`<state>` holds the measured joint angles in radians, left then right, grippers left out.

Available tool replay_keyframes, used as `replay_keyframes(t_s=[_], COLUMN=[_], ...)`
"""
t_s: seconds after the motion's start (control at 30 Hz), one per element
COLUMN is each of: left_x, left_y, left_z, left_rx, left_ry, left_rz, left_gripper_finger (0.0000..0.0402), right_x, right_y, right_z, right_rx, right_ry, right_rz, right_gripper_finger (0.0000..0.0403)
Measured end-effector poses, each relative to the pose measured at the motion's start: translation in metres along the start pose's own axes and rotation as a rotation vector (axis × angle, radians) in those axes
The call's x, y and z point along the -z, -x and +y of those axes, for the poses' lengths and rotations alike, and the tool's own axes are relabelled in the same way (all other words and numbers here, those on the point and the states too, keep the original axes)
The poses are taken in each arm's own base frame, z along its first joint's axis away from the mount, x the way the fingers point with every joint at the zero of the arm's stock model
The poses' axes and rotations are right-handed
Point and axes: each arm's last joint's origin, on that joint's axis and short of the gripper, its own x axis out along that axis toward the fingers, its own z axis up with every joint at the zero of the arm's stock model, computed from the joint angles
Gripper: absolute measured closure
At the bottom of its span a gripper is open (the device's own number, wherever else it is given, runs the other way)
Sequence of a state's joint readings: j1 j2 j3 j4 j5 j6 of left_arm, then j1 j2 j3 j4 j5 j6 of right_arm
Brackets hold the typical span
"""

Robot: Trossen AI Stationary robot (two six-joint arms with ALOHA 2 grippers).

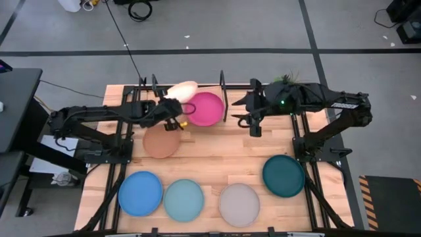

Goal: Place and stack plates onto a shelf
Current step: Put the white plate on the shelf

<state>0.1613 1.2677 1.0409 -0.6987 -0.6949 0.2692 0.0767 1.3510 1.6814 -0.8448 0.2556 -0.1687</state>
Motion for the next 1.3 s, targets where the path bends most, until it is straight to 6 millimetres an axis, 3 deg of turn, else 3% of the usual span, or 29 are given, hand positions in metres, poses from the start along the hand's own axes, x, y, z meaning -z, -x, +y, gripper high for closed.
replay_keyframes(t_s=[0.3, 0.53, 0.83, 1.3], left_x=[0.003, 0.011, 0.018, 0.025], left_y=[-0.043, -0.062, -0.064, -0.057], left_z=[-0.015, -0.035, -0.053, -0.076], left_rx=[-0.066, -0.152, -0.162, -0.060], left_ry=[-0.048, -0.116, -0.157, -0.124], left_rz=[0.202, 0.355, 0.434, 0.514], left_gripper_finger=[0.0340, 0.0340, 0.0340, 0.0340], right_x=[0.021, 0.039, 0.055, 0.056], right_y=[-0.013, -0.012, -0.004, -0.004], right_z=[0.037, 0.056, 0.065, 0.071], right_rx=[0.031, 0.043, 0.047, 0.027], right_ry=[0.031, 0.014, -0.023, -0.016], right_rz=[0.097, 0.146, 0.137, 0.102], right_gripper_finger=[0.0224, 0.0224, 0.0225, 0.0225])
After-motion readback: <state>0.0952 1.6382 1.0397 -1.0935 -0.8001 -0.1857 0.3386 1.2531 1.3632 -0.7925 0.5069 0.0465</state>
